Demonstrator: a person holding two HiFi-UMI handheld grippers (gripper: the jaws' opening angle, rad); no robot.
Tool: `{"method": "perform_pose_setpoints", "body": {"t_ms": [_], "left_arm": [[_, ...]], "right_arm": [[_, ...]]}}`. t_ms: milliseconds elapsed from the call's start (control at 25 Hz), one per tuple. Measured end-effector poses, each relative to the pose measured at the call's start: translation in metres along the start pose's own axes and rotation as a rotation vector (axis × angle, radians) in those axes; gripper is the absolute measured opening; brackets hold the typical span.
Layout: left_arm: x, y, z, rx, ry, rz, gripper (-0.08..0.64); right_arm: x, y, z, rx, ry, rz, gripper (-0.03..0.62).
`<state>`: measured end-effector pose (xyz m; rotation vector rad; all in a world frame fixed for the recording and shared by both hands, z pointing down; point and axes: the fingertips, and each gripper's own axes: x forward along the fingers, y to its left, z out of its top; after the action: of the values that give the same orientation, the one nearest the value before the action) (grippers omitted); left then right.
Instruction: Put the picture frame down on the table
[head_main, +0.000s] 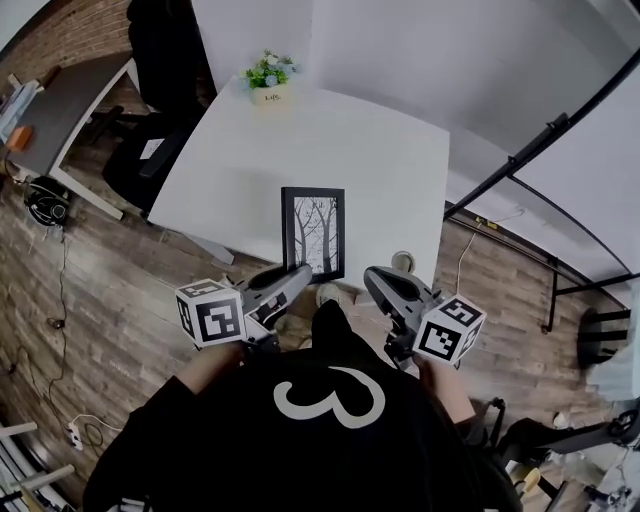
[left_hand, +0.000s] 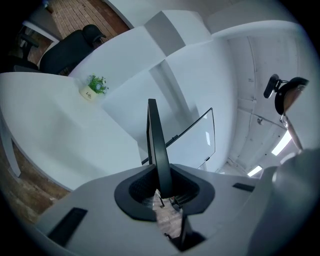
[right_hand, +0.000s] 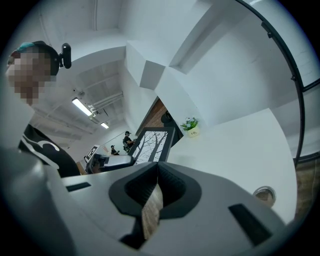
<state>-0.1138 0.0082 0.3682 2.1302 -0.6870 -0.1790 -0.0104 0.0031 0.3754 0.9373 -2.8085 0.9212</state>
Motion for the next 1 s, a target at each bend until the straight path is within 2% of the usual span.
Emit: {"method": "perform_pose_setpoints", "body": {"t_ms": [280,440,680,920,1000], "left_arm": [[0.020,0.019,0.021,0.026,0.014,0.038,0.071],[0.036,0.025,0.031,0.012,0.025,0.024,0.071],[0.055,0.045,0.041,-0.012,0.054,0.041,0.071],[0.091,0.100,0.064,-0.047,0.080,0.089,0.071],[0.094,0.097,0.065,-0.068,0.079,0.089,0.071]], "right_arm": [[0.012,-0.028,0.022,0.008,-0.002,-0.008,0.023],[0.019,-0.048,0.028,0.035,0.004,-0.013,0.023],[0.028,-0.078,0.029,0.067,0.022,-0.034,0.023],[0.060,-0.129,0.041,0.109,0.062,-0.028,0.023],[0.059,-0.129,0.042,0.113,0.069,-0.032,0.023]]}}
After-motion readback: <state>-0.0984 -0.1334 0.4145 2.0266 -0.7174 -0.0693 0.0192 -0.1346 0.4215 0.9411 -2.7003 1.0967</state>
